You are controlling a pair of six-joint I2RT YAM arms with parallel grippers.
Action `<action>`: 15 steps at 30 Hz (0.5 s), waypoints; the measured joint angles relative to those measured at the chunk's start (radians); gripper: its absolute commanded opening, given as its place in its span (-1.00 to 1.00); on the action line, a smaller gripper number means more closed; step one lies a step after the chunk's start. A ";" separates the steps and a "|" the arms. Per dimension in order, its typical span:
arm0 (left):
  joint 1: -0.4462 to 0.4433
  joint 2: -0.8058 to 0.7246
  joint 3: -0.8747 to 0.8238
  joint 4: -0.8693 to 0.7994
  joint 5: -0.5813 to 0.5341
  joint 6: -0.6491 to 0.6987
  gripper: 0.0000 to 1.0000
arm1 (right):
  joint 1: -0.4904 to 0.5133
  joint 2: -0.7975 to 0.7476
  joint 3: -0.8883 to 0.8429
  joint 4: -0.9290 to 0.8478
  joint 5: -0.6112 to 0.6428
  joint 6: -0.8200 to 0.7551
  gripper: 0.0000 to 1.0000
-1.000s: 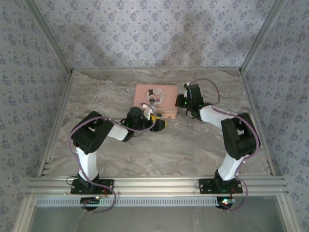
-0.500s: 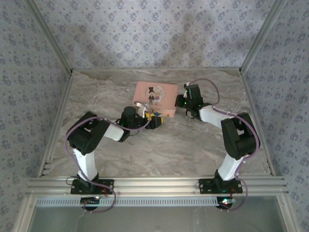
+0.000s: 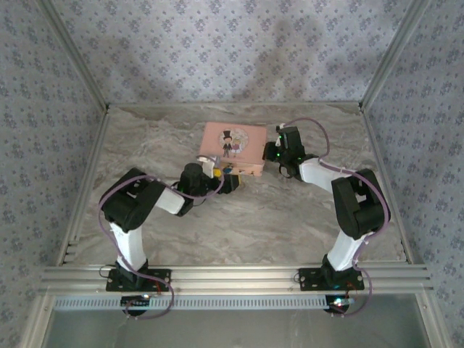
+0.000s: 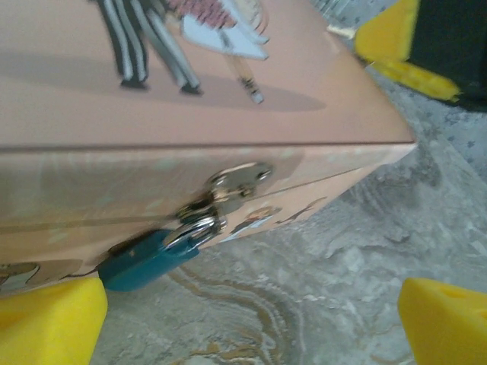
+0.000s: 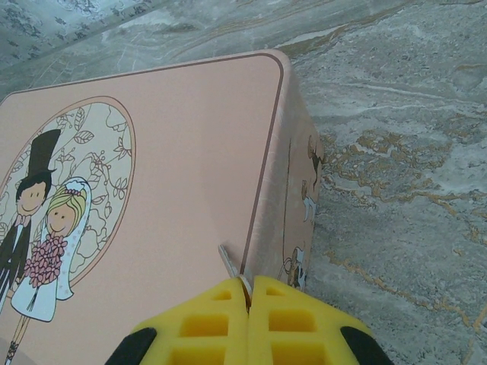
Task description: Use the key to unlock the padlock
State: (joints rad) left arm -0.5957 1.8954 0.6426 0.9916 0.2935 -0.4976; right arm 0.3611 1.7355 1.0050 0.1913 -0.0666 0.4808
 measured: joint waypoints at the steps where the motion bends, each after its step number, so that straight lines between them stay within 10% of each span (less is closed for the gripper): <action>1: 0.000 0.012 0.005 0.000 0.001 0.000 0.96 | 0.000 0.000 0.000 0.001 0.000 0.000 -1.00; 15: -0.003 0.095 0.112 0.009 0.079 -0.006 0.89 | 0.000 0.027 0.000 0.053 0.005 0.000 -1.00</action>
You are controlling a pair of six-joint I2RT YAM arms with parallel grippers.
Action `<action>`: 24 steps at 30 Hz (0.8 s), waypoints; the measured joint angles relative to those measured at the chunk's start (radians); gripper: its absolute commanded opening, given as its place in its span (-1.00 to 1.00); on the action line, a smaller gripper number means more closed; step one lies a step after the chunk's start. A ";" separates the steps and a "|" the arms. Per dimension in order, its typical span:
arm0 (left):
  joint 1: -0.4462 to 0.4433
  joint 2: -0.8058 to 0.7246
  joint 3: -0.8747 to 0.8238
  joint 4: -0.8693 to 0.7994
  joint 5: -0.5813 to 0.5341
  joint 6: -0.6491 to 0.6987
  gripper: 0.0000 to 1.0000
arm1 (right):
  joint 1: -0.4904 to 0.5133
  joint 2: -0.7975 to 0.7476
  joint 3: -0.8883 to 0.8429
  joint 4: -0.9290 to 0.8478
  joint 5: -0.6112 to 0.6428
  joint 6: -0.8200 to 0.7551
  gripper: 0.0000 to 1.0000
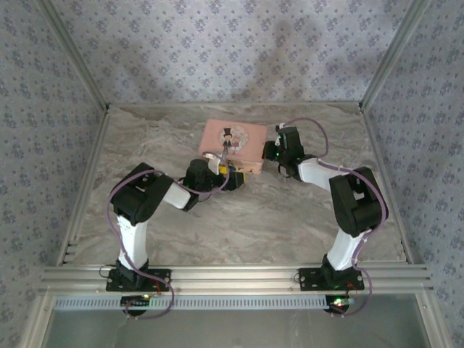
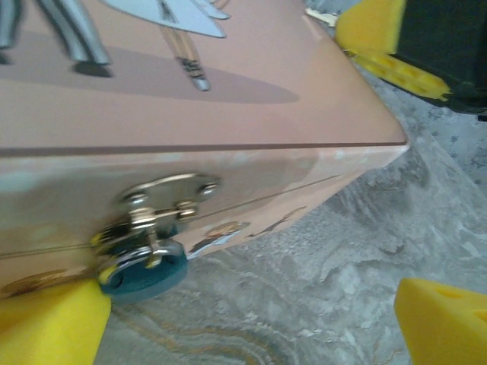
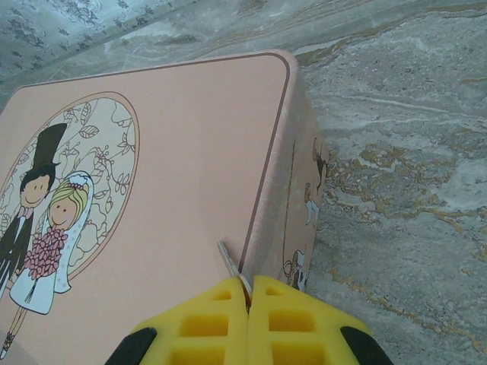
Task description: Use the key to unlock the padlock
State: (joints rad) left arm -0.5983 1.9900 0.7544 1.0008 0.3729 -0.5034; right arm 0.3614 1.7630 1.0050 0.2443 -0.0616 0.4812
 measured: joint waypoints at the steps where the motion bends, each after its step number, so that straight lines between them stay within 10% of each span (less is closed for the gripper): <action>1: -0.002 0.001 0.005 0.001 0.008 -0.004 0.88 | 0.000 0.001 0.000 0.003 0.000 0.000 -1.00; 24: 0.027 0.051 -0.003 0.101 0.126 -0.160 0.27 | -0.008 0.007 -0.006 0.029 0.007 0.000 -1.00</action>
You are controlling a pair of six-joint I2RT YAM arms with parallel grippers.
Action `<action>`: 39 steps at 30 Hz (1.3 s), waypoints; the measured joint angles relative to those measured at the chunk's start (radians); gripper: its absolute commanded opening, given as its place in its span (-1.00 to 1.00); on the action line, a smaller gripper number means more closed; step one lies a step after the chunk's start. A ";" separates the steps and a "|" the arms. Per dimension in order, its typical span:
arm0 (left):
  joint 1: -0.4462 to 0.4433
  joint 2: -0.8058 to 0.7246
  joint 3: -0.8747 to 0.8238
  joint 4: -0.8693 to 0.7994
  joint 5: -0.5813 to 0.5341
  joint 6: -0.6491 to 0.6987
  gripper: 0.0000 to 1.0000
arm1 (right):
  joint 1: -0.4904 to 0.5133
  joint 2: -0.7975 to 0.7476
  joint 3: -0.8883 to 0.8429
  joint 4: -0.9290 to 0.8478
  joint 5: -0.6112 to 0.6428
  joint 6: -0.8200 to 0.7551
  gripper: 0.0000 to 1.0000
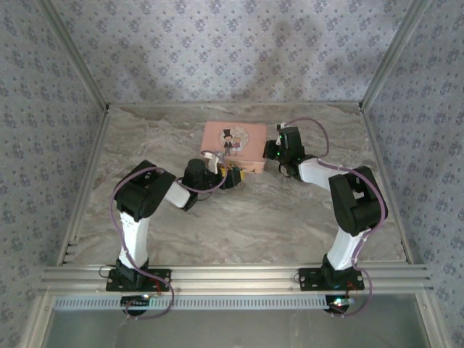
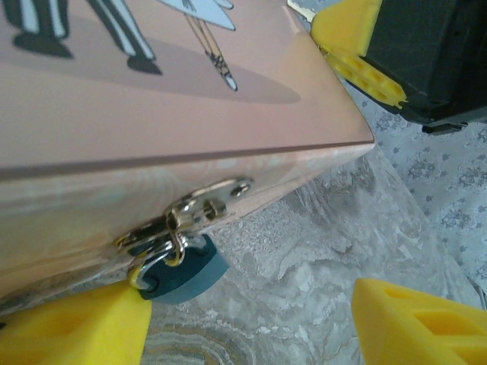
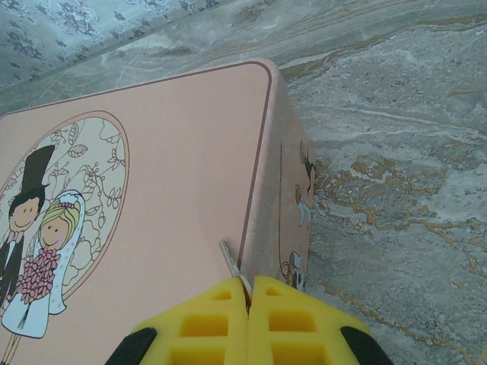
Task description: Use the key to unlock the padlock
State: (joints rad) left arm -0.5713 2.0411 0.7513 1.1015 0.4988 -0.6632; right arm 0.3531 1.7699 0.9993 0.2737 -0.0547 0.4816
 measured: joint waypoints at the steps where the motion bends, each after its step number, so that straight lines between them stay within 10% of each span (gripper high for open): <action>1: 0.000 0.000 -0.005 0.005 0.003 -0.003 0.26 | 0.000 0.000 0.000 0.000 0.000 0.000 -1.00; 10: -0.001 0.000 -0.025 0.079 0.002 -0.011 0.62 | 0.000 0.000 0.000 0.000 0.000 0.000 -1.00; 20: 0.003 0.005 -0.006 0.074 -0.024 -0.024 0.21 | 0.000 -0.001 -0.005 0.005 0.000 0.000 -1.00; 28: 0.003 0.028 0.013 0.089 -0.016 -0.047 0.58 | 0.000 -0.001 -0.007 0.008 -0.001 0.000 -1.00; 39: 0.004 0.050 0.015 0.124 -0.013 -0.093 0.22 | 0.000 -0.002 -0.013 0.019 -0.001 0.000 -1.00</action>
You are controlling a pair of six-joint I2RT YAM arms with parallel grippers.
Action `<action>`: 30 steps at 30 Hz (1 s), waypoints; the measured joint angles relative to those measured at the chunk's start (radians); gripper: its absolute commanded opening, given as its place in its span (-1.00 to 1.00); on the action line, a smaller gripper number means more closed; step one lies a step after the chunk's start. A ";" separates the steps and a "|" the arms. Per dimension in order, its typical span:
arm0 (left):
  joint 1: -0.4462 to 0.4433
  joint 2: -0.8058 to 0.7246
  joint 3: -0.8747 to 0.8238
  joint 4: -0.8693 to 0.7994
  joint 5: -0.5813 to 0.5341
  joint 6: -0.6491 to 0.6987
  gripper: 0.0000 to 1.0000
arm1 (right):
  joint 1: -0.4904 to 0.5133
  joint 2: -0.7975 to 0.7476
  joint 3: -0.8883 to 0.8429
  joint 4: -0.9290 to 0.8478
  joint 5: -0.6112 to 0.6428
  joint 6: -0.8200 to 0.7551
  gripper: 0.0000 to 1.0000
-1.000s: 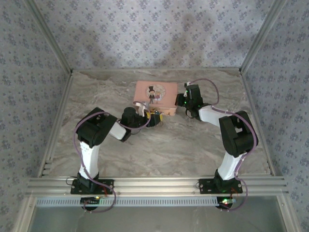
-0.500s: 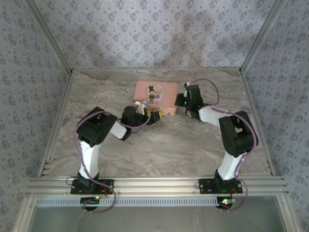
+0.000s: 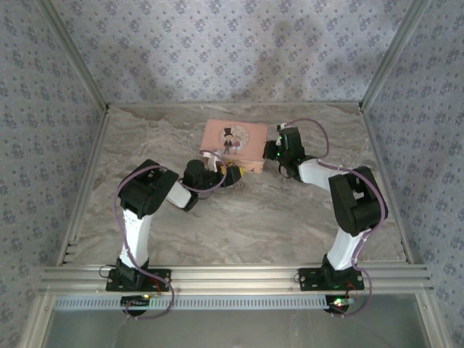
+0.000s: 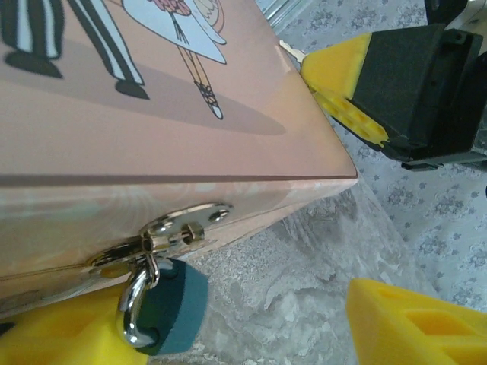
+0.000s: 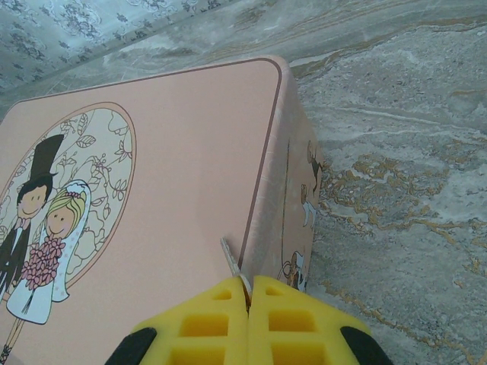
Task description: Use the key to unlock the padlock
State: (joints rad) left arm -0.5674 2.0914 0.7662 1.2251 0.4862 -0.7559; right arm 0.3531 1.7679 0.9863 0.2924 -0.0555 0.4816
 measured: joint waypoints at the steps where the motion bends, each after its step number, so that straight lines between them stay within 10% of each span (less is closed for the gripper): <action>1: 0.000 0.000 0.000 0.004 -0.001 -0.001 0.17 | 0.000 -0.001 -0.002 0.002 0.000 0.000 -1.00; 30: 0.040 0.003 0.008 -0.082 0.021 -0.023 -0.89 | -0.006 -0.040 -0.052 0.015 -0.012 0.001 -1.00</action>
State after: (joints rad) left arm -0.5270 2.0945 0.7738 1.1435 0.5072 -0.7792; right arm 0.3473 1.7275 0.9340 0.3077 -0.0677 0.4824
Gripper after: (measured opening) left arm 0.107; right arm 0.060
